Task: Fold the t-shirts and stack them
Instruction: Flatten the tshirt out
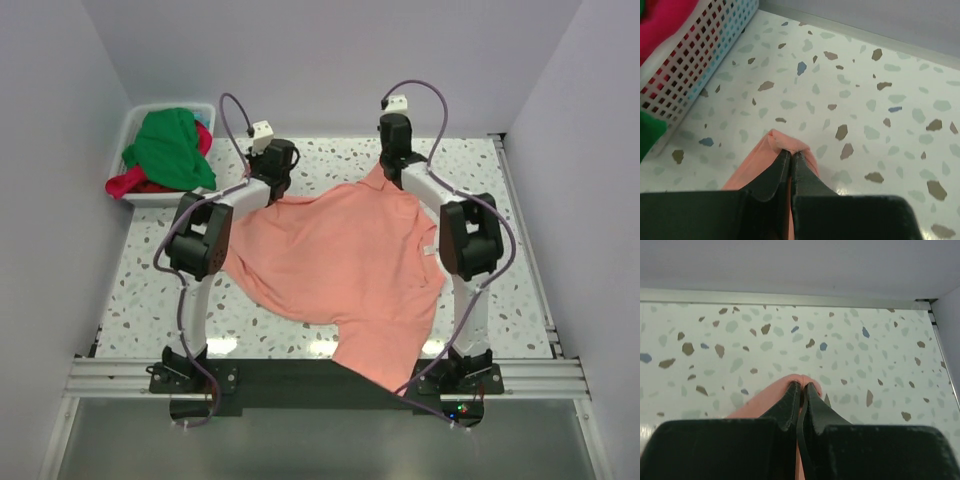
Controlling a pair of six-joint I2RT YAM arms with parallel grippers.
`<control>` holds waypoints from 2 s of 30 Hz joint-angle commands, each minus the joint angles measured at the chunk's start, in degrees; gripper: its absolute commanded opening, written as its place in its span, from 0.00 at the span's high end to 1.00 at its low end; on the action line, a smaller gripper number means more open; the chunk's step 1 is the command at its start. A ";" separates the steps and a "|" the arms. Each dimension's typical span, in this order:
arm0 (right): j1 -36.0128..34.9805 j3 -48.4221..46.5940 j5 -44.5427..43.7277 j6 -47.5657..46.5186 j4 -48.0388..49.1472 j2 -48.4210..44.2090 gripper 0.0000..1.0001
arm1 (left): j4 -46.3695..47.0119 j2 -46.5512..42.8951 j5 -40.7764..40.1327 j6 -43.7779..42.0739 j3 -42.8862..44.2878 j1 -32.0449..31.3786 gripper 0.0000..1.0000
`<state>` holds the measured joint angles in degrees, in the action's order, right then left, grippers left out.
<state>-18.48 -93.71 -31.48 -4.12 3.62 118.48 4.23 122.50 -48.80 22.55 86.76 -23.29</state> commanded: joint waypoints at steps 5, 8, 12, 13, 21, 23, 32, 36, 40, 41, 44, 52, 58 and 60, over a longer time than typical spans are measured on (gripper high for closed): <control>2.22 -24.74 -3.75 -0.72 6.06 13.70 1.00 | 2.89 12.32 0.37 -1.27 22.30 5.44 1.00; 3.01 -26.86 -6.12 -0.10 6.23 16.26 1.00 | 3.50 15.48 0.80 -2.51 26.52 6.94 1.00; 3.89 -29.42 -9.47 -0.10 6.84 18.98 1.00 | 5.44 17.16 2.56 -2.77 28.37 8.52 1.00; 3.98 -30.21 -9.73 -0.19 6.58 20.12 1.00 | 5.87 17.68 2.91 -3.29 28.72 8.78 0.92; 4.33 -33.99 -12.28 2.18 4.65 21.10 0.23 | 11.68 16.90 3.71 -6.72 26.79 9.66 0.00; 4.42 -33.64 -12.03 3.06 4.12 19.79 0.20 | 11.94 16.29 4.23 -7.34 26.62 9.58 0.00; 3.72 -24.54 -9.48 16.39 -12.65 8.54 0.20 | -2.01 7.85 8.28 -2.69 21.61 8.97 0.00; 1.79 -15.11 -7.63 20.90 -21.08 0.10 0.20 | -13.53 1.28 9.94 1.79 17.23 8.44 0.00; -1.64 -8.26 -7.28 22.49 -27.17 -6.49 0.20 | -23.01 -4.71 10.12 6.80 11.34 7.82 0.00; -2.95 -4.85 -7.01 22.58 -27.43 -9.11 0.20 | -23.47 -5.85 10.56 7.07 9.76 7.65 0.00; -4.63 2.27 -4.30 24.41 -28.14 -14.39 0.21 | -24.62 -9.90 11.96 7.95 3.61 7.64 0.00; -6.65 16.17 4.41 29.17 -30.16 -23.81 0.31 | -24.62 -14.74 18.74 10.15 -9.23 7.64 0.18; -8.06 22.42 6.17 30.05 -29.28 -26.45 0.32 | -27.16 -17.03 18.21 14.98 -13.64 7.56 0.30; -8.41 23.22 6.26 30.22 -29.28 -26.45 0.32 | -27.78 -17.38 17.43 15.60 -13.72 6.94 0.34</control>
<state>-25.91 -72.31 -26.96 24.21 -26.52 94.74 -22.55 109.67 -30.68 34.06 72.73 -15.70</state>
